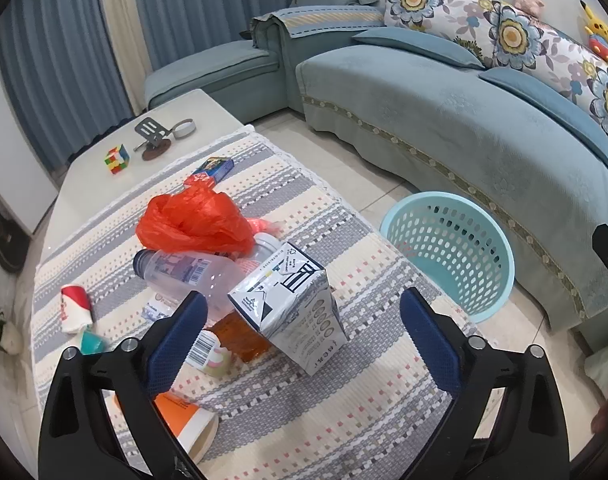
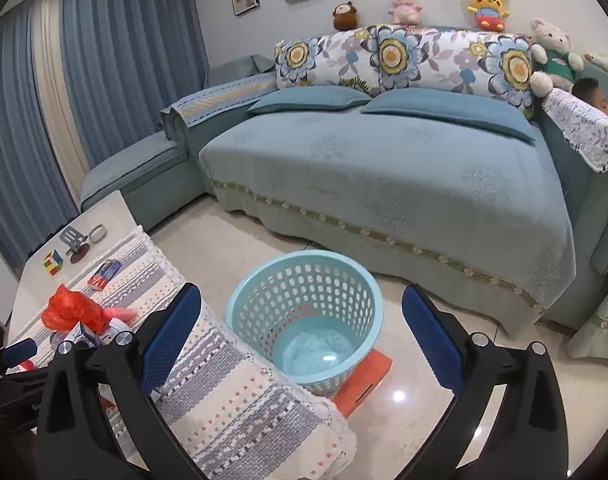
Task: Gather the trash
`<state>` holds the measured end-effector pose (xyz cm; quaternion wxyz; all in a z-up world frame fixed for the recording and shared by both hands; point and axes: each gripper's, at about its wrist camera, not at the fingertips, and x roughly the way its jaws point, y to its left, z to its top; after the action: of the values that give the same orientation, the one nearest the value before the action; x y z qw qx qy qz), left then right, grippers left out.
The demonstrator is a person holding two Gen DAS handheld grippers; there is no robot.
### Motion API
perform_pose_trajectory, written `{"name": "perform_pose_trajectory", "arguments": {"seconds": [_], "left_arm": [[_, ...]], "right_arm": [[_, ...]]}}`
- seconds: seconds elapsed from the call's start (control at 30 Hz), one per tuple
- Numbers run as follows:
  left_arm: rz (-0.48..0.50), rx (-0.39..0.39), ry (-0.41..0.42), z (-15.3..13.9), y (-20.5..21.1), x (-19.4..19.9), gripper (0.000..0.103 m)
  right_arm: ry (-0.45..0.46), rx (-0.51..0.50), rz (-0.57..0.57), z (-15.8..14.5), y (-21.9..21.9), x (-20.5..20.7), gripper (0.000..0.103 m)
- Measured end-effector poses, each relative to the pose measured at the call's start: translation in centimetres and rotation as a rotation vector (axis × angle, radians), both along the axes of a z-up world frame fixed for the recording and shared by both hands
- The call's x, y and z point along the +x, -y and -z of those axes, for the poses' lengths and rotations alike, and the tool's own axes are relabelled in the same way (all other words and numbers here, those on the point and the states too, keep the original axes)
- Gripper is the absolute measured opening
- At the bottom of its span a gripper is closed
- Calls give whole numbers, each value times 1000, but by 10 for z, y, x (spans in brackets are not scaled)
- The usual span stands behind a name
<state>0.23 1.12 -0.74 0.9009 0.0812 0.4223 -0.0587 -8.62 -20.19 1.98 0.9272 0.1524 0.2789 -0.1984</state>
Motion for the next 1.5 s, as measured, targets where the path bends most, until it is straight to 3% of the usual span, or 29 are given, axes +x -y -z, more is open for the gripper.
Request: {"name": "perform_pose_trajectory", "arguments": {"seconds": [0.4,0.67,0.77,0.8,0.87,0.97,1.03,1.13,1.23,1.37,1.5], "left_arm": [[10,0,-4,2,0,1,89],[8,-56,-8,1,-15,3,89],[9,-269,45,-9,-49,0,89],[-2,-320,75,-12,-60,-2,89],[-59,-393,128,-19,-93,-2,89],[-159,-418,136,-23,-146,6,90],[-226,-417,156,-25,-181,9,93],[-324,-367,159,-23,-241,24,96],[-322,-281,70,-2,-292,52,96],[-353,-105,21,35,-327,73,96],[-368,-63,-105,81,-355,98,96]], "right_arm": [[-31,-23,-7,6,-4,4,96],[-44,-50,-78,10,-14,9,96],[39,-80,-247,8,-30,7,96],[90,-81,-368,5,-39,6,96],[168,-85,-573,0,-54,7,96],[199,-94,-841,-1,-79,19,96],[162,-108,-969,9,-95,33,96],[56,-110,-1055,35,-118,58,96],[-22,-91,-1143,64,-139,80,96],[-144,-147,-1135,99,-169,103,96],[-177,-193,-1163,118,-186,106,96]]}}
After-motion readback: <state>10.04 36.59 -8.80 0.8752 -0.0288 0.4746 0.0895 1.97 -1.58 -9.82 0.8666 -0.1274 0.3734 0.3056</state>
